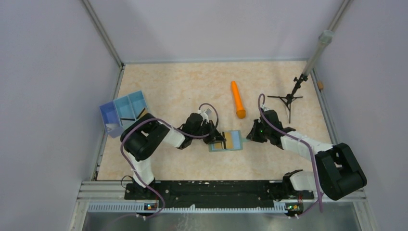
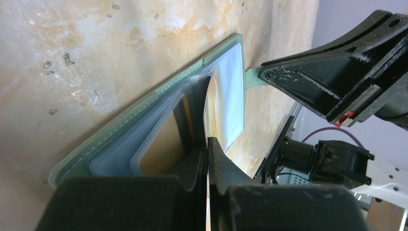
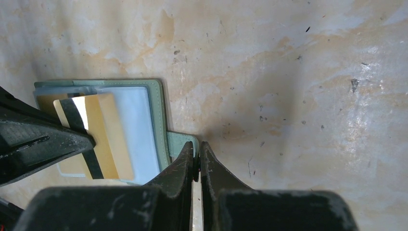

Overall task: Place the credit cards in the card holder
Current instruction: Insert the credit card into the card holder.

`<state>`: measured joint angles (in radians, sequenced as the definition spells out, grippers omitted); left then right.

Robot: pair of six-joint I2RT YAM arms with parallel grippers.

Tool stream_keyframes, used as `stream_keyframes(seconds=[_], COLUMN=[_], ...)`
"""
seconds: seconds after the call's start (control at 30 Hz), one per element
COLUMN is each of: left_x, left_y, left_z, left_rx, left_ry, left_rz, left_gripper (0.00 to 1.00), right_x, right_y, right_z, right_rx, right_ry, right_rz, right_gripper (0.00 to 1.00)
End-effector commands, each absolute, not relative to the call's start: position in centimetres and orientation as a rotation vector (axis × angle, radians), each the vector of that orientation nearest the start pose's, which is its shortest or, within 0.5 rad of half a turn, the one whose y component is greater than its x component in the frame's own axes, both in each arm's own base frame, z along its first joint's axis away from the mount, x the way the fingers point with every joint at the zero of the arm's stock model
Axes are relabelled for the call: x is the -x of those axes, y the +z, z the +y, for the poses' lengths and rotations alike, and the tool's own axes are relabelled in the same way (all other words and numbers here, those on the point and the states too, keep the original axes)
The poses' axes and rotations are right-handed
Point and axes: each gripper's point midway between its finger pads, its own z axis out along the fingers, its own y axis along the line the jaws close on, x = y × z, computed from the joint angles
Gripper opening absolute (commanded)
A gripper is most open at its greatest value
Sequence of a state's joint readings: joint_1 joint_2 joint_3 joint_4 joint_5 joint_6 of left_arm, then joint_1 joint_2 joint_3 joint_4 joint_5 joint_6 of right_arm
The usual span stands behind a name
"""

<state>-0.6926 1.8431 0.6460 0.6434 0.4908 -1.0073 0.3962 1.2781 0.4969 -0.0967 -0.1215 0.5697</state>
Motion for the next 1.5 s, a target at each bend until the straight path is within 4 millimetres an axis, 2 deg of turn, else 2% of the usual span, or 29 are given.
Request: stream_keyframes(seconds=[0.0, 0.23, 0.43, 0.67, 0.8, 0.93, 1.07, 1.33, 1.47], left_x=[-23.6, -23.8, -24.2, -24.8, -25.0, -24.7, -24.0, -23.2, -23.3], left_y=[0.7, 1.2, 1.1, 2.6, 3.3, 3.9, 4.1, 2.6, 2.9], left_z=[-34.5, -34.9, -33.5, -32.1, -31.5, -31.4, -32.5, -34.5, -35.6], left_rx=[0.159, 0.168, 0.124, 0.050, 0.018, 0.006, -0.008, -0.035, -0.045], left_ry=[-1.343, -1.299, -1.118, -0.939, -0.867, -0.860, -0.904, -0.947, -0.989], left_rz=[2.489, 2.481, 2.540, 2.566, 2.573, 2.574, 2.590, 2.635, 2.610], left_gripper=[0.00, 0.01, 0.25, 0.47, 0.55, 0.57, 0.55, 0.51, 0.50], right_x=[-25.2, -25.1, -25.0, -25.1, -25.1, -25.1, -25.2, -25.1, -25.1], right_y=[3.0, 2.9, 2.8, 3.0, 3.0, 3.1, 3.1, 3.1, 3.0], right_z=[15.3, 15.3, 14.8, 14.5, 14.6, 14.5, 14.6, 14.6, 14.6], right_rx=[-0.170, -0.172, -0.185, -0.182, -0.180, -0.177, -0.176, -0.172, -0.171], right_ry=[0.589, 0.598, 0.566, 0.548, 0.550, 0.549, 0.549, 0.552, 0.556], right_rz=[2.492, 2.485, 2.480, 2.475, 2.473, 2.471, 2.469, 2.472, 2.471], right_gripper=[0.00, 0.00, 0.00, 0.00, 0.00, 0.00, 0.00, 0.00, 0.00])
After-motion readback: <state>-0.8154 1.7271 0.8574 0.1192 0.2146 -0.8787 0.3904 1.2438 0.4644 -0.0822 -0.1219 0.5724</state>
